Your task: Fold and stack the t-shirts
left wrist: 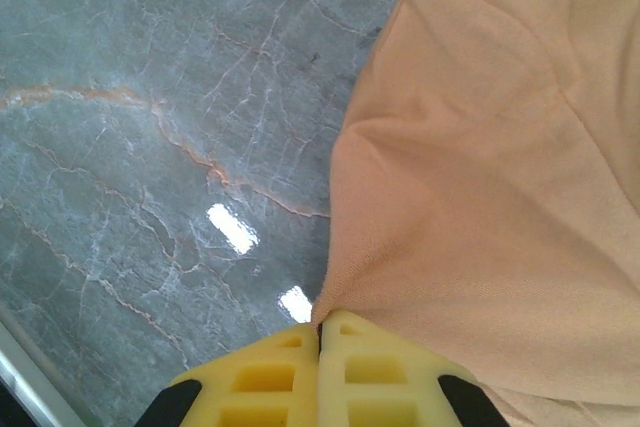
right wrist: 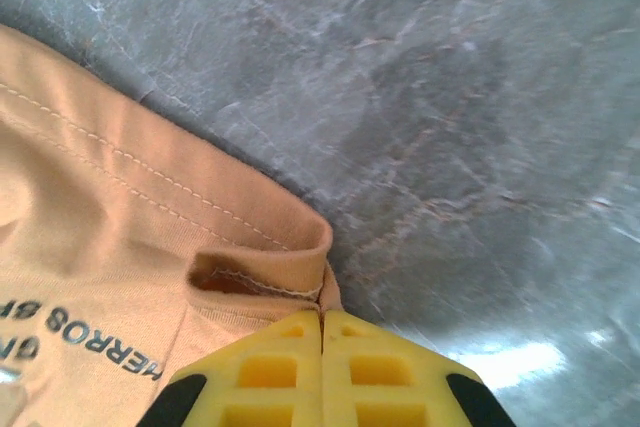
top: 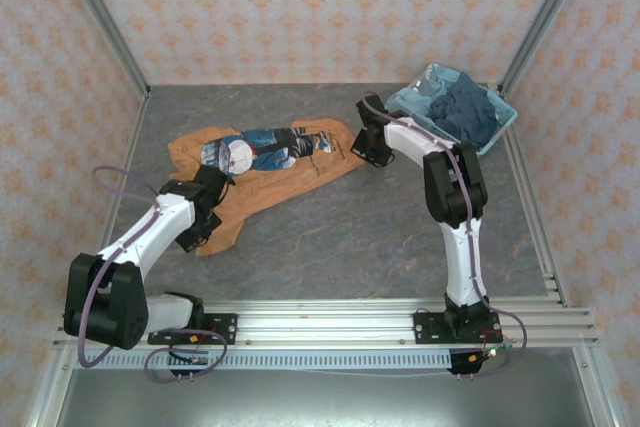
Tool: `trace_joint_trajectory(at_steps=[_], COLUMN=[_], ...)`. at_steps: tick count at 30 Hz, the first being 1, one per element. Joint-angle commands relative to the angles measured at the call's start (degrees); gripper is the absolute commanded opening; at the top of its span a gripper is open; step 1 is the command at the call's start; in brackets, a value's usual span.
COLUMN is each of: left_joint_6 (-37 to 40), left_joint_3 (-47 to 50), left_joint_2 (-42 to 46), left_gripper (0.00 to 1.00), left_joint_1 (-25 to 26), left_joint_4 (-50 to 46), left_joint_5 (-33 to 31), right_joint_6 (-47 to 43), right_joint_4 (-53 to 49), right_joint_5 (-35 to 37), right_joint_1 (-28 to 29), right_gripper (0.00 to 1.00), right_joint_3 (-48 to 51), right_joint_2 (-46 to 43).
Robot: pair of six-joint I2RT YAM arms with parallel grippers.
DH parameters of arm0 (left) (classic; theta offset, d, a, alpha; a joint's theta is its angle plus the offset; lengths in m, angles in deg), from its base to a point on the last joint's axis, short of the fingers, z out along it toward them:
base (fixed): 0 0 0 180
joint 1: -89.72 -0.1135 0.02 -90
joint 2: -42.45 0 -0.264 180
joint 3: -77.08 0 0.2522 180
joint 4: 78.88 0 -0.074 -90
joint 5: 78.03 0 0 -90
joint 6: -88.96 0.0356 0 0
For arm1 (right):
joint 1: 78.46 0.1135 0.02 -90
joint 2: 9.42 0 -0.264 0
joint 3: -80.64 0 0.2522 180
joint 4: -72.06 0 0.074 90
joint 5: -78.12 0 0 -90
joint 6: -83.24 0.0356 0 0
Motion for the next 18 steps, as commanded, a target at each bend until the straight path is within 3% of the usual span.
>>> trace_joint_trajectory(at_steps=[1,14,18], left_joint_6=[1.1,2.0,2.0], left_joint_3=[-1.7,-0.2,0.9], left_joint_2=[-0.6,-1.5,-1.3], left_gripper=[0.00,0.00,0.00], left_joint_1=[-0.4,-0.4,-0.3], left_joint_4=[0.5,2.8,3.4], left_joint_5=[-0.6,3.6,5.3], right_joint_6=[0.2,-1.8,0.8], right_joint_4=[-5.1,-6.6,-7.0], right_joint_5=[5.5,10.9,11.2], right_joint_1=[-0.1,-1.2,-4.9], right_gripper=[0.00,0.00,0.15], right_joint_3=[2.3,24.3,31.7], right_joint_2=[-7.5,-24.9,-29.2])
